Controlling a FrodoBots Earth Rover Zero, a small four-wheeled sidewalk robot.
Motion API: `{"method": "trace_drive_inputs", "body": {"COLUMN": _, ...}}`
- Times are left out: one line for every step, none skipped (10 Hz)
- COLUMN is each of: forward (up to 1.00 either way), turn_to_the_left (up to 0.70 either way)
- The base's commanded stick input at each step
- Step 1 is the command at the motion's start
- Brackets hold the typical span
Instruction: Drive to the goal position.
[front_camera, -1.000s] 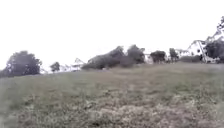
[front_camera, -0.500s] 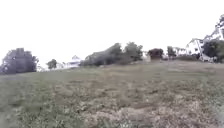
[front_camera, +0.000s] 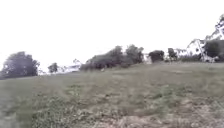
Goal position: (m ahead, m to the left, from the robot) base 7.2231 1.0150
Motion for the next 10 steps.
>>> {"method": "trace_drive_inputs", "body": {"forward": 0.50, "turn_to_the_left": 0.35}}
{"method": "trace_drive_inputs", "body": {"forward": 0.50, "turn_to_the_left": 0.35}}
{"method": "trace_drive_inputs", "body": {"forward": 0.50, "turn_to_the_left": 0.26}}
{"method": "trace_drive_inputs", "body": {"forward": 0.50, "turn_to_the_left": 0.18}}
{"method": "trace_drive_inputs", "body": {"forward": 0.50, "turn_to_the_left": 0.10}}
{"method": "trace_drive_inputs", "body": {"forward": 0.50, "turn_to_the_left": 0.07}}
{"method": "trace_drive_inputs", "body": {"forward": 0.50, "turn_to_the_left": 0.00}}
{"method": "trace_drive_inputs", "body": {"forward": 0.50, "turn_to_the_left": 0.00}}
{"method": "trace_drive_inputs", "body": {"forward": 0.50, "turn_to_the_left": 0.00}}
{"method": "trace_drive_inputs", "body": {"forward": 0.50, "turn_to_the_left": 0.00}}
